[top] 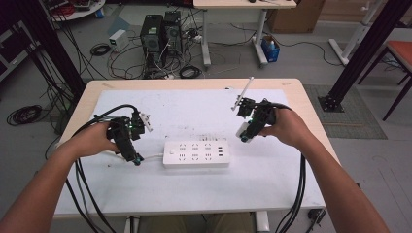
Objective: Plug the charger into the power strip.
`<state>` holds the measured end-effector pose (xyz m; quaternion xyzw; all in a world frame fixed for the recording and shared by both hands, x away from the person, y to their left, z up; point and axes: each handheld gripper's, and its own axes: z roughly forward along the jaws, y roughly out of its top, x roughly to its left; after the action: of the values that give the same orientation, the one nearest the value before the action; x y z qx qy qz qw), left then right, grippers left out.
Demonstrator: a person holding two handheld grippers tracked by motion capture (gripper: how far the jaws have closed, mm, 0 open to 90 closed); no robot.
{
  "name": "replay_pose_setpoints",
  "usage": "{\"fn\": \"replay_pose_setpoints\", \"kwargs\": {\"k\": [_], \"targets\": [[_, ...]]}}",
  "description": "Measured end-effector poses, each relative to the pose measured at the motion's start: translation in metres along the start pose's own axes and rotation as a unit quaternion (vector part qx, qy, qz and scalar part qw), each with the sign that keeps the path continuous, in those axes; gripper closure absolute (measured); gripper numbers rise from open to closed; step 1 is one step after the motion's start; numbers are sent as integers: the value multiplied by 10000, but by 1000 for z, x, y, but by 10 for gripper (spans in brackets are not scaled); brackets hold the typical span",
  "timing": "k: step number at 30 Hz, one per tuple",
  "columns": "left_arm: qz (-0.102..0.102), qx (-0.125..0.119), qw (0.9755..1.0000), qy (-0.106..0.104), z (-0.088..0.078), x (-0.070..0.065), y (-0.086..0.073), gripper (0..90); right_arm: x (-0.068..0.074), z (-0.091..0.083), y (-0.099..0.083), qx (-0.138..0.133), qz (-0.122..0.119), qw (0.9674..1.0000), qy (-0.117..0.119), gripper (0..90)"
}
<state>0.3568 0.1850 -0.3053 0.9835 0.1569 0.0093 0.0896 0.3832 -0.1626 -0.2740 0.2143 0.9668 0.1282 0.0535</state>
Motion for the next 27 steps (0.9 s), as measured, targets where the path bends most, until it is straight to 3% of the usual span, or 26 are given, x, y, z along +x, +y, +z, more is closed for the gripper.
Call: {"fn": "replay_pose_setpoints", "kwargs": {"k": [4,7,10,12,17,25,27], "targets": [[252,138,9996,34,3,-1,0,182,7,9,19,84,-481,9988,70,622],[276,131,9995,37,5,-2,1,182,14,18,34,145,-772,9969,70,622],[268,160,9995,34,6,-1,1,182,15,28,48,225,-939,9953,116,622],[279,189,9994,46,6,0,1,182,17,34,53,230,-1052,9942,-23,622],[281,190,9994,82,9,2,2,182,20,51,67,287,-1317,9909,32,622],[317,144,9993,117,9,4,0,182,28,81,87,558,-1735,9832,133,623],[307,122,9994,145,9,4,0,183,28,88,90,614,-1887,9800,142,623]]}}
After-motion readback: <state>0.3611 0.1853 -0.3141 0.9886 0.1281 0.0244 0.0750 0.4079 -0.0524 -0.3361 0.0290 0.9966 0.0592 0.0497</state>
